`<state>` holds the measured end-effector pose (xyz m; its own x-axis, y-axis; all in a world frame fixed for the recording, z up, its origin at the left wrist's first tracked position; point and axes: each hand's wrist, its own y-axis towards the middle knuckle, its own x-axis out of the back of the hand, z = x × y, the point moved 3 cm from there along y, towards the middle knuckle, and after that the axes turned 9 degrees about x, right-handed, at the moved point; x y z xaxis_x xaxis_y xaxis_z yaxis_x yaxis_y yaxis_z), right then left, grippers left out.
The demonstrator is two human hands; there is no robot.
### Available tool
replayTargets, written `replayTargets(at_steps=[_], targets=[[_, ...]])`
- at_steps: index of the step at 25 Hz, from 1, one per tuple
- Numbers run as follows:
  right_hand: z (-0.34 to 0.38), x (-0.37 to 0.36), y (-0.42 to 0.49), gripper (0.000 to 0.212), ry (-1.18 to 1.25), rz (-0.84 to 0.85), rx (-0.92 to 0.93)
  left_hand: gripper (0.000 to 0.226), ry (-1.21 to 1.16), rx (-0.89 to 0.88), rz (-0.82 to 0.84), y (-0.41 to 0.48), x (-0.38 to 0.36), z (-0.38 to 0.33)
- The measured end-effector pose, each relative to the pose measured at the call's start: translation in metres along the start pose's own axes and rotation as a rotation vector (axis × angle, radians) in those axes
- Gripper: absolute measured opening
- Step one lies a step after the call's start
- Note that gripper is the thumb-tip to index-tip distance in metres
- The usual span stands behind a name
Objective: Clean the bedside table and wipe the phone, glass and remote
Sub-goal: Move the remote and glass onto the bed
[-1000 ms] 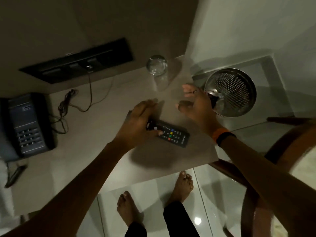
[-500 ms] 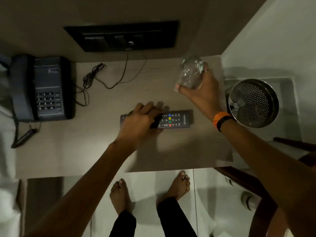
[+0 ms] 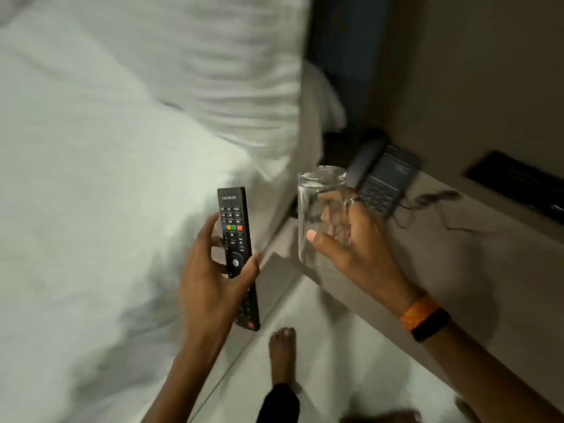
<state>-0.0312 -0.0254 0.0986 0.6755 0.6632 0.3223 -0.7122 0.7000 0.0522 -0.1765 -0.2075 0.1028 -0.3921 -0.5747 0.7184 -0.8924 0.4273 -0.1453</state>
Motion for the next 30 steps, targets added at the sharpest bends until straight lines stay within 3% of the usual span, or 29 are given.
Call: replayTargets(at_steps=[3,6,8,11,17,30], targets=[[0.068,-0.113,0.05,0.061,0.0,0.181,0.089,0.09,0.002,0.103,-0.203,0.029,0.099,0.045],[0.112,-0.222,0.083,0.051,-0.078,0.354,0.133,0.083,0.071,0.207,-0.33,0.051,0.178,0.097],[0.128,-0.286,0.097,0.049,-0.148,0.449,0.125,0.079,0.127,0.281,-0.365,0.07,0.216,0.131],[0.137,-0.35,0.112,0.069,-0.261,0.543,0.094,0.08,0.206,0.386,-0.33,0.105,0.244,0.173],[0.12,-0.401,0.114,0.074,-0.415,0.659,0.067,0.081,0.249,0.581,-0.216,0.125,0.25,0.241],[0.123,-0.442,0.089,0.075,-0.441,0.676,0.07,0.075,0.394,0.6,-0.312,0.094,0.277,0.294]])
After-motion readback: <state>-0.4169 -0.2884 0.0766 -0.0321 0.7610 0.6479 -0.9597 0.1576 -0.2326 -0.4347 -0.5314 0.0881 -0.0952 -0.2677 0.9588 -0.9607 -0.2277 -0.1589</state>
